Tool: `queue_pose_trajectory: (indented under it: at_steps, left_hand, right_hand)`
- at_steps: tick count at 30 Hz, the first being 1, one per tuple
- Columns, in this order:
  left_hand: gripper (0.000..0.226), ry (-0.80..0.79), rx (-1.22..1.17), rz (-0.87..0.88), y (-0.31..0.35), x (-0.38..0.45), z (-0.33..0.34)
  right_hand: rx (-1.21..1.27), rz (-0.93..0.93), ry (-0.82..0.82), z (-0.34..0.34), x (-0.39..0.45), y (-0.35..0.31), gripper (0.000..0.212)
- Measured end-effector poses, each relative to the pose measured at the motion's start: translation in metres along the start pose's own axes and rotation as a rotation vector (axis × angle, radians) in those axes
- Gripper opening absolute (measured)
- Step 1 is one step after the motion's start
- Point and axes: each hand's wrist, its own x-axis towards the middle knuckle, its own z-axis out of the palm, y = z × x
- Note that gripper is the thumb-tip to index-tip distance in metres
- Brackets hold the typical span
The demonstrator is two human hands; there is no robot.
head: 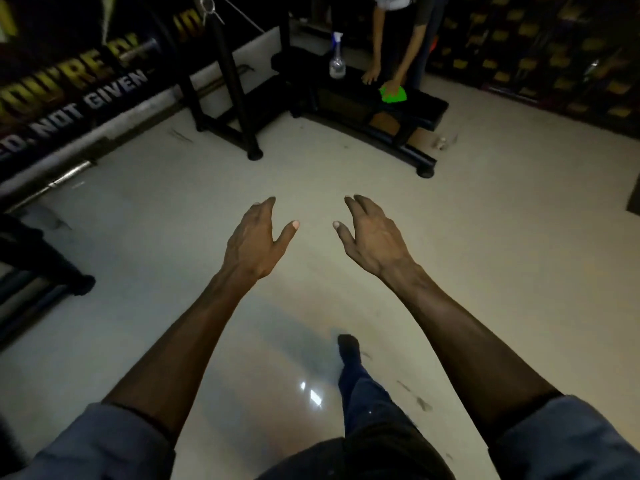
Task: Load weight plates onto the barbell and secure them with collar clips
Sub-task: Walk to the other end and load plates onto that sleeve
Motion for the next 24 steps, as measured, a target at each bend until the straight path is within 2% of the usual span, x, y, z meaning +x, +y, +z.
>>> queue_pose_trajectory:
  at_steps: [6,12,18,24]
  left_hand:
    - [0.081,0.075,-0.007,-0.165,-0.027,0.141,-0.033]
    - [0.081,0.166,-0.027,-0.301,-0.085,0.261,-0.061]
    - [0.081,0.263,-0.016,-0.404,-0.174,0.381,-0.091]
    - [0.085,0.256,-0.082,-0.478,-0.268,0.486,-0.139]
  right_hand:
    - [-0.011,-0.165,-0.064,-0.009,0.192,-0.013,0.061]
    - [-0.01,-0.3,-0.134,0.006,0.363,-0.053,0.061]
    - [-0.008,-0.427,-0.159,0.051,0.525,-0.124,0.057]
    - [0.007,-0.499,-0.229,0.091,0.667,-0.211,0.062]
